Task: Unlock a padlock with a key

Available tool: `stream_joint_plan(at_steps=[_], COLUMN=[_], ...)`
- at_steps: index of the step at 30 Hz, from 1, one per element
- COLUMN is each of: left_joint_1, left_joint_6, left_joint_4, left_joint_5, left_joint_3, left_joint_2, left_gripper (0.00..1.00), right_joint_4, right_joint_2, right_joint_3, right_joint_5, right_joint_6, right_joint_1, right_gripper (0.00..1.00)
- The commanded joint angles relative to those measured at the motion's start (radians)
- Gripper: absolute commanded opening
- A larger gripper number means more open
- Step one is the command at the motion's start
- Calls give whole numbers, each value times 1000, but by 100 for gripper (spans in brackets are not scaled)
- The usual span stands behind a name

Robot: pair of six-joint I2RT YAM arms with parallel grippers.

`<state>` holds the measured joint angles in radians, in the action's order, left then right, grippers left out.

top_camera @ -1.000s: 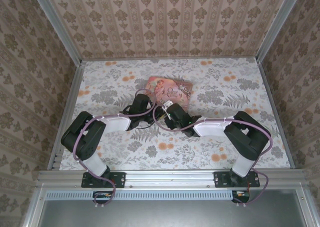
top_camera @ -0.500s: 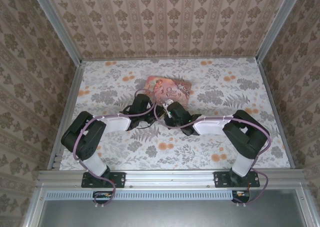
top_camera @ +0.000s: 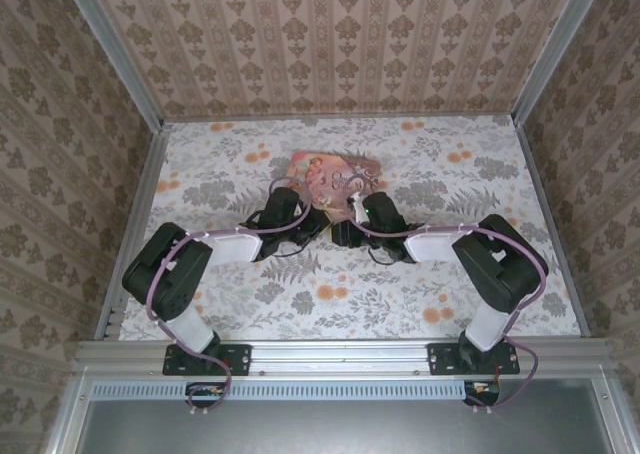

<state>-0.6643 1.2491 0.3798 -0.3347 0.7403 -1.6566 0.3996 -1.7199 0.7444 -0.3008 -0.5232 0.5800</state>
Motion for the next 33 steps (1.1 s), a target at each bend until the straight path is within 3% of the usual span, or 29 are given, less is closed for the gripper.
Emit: stream_joint_plan(at_steps=[1, 18, 22, 33], left_joint_1=[-13, -11, -14, -16], left_joint_6=[14, -44, -79, -108], left_joint_4=[2, -41, -75, -98], left_joint_5=[-78, -90, -87, -80], left_joint_3=[-7, 2, 10, 1], left_joint_2=[-10, -34, -47, -51], left_gripper=[0, 0, 12, 25], right_joint_4=[130, 223, 253, 356], right_joint_2=[61, 52, 32, -56], right_joint_3=[-39, -81, -72, -59], right_joint_5=[-50, -7, -25, -51], right_joint_6=[-103, -201, -235, -318], right_joint_1=[-15, -92, -107, -131], right_gripper=[49, 54, 54, 54])
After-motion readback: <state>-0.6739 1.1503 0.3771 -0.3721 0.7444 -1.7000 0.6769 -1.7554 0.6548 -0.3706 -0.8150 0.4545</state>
